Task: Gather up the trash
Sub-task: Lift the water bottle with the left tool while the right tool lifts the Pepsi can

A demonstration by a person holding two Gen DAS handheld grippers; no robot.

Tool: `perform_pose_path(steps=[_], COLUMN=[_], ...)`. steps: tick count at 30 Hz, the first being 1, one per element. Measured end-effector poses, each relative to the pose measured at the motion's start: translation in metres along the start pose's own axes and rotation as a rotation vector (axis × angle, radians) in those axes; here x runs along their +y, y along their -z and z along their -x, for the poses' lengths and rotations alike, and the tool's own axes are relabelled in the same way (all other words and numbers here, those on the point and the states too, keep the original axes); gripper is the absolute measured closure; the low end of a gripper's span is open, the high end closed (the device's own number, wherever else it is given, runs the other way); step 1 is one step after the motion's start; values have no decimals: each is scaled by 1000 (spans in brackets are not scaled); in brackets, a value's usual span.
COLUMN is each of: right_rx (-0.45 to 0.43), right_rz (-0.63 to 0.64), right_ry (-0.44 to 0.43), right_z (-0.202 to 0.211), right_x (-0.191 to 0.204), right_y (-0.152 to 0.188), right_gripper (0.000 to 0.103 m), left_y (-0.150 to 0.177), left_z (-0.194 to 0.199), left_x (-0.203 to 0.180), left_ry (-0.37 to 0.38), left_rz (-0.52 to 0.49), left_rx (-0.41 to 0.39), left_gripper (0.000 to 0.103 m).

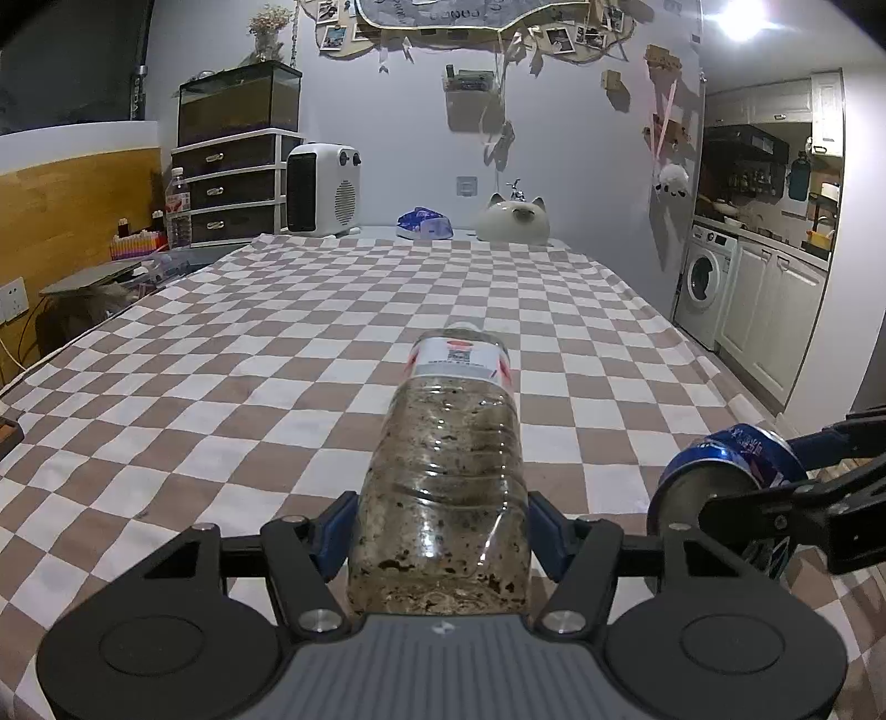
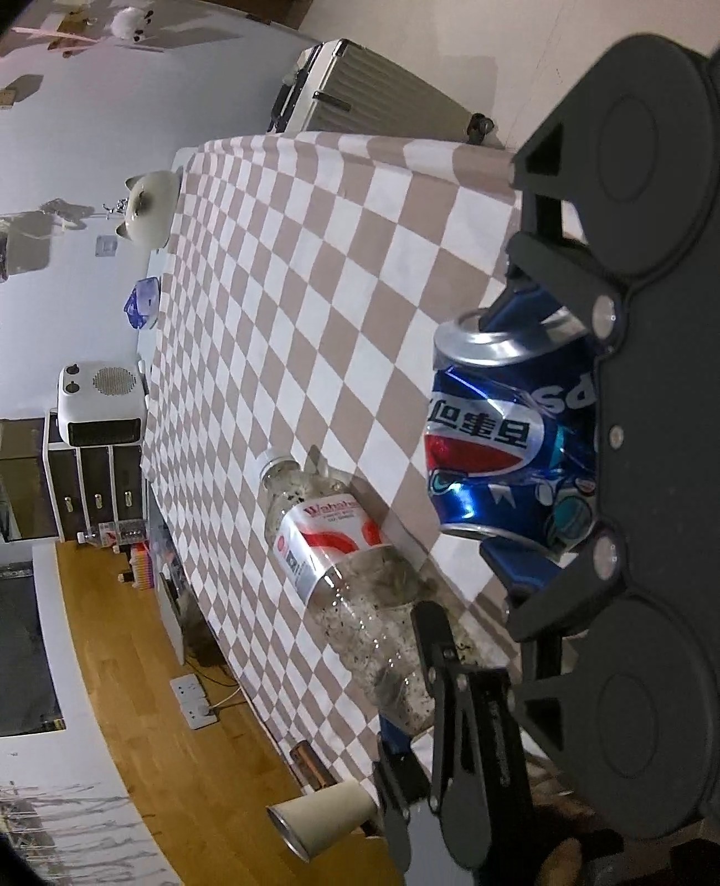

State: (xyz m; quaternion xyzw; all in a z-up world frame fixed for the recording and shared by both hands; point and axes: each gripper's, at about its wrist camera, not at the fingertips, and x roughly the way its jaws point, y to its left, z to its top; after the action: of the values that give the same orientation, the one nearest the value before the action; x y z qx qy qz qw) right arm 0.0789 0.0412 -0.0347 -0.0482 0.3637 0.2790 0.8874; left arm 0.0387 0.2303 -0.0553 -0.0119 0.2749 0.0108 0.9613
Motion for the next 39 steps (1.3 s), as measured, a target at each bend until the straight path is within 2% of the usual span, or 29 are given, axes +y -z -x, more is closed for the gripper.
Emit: perform_pose_path(steps=[5,16,20,25,29,32,35,39], right_rx=[-25,-81,-104,-97,-90,-92,-97,-104], right_rz=[10,-23,-44,-51,-59,-62,-73,-93], right_ry=[-21,-5,-4,-3,-12,-19,-26,-39], right_z=[7,18,24,24,25,27,28,30], right_x=[0,-12,-19,-24,-30,-33,-37,-41], right_y=[0,-1,-1,6,11,13,15,17], right_gripper=[25,26,26,25,25,25,25,25], left_y=[3,-7,-6,-2,-12,-29,-41,-46], left_z=[5,20,20,15,11,6,-1,-14], left_x=[-2,-8,-16,-20,-16,-12,-14,-20], left_ry=[-6,-10,-15,-3,73,122,133,100], left_rz=[1,27,0,-4,9,-7,-25,-80], left_rx=[-14,-77,-65,12,98,171,241,313], left_gripper=[40,41,41,40,31,31,31,32])
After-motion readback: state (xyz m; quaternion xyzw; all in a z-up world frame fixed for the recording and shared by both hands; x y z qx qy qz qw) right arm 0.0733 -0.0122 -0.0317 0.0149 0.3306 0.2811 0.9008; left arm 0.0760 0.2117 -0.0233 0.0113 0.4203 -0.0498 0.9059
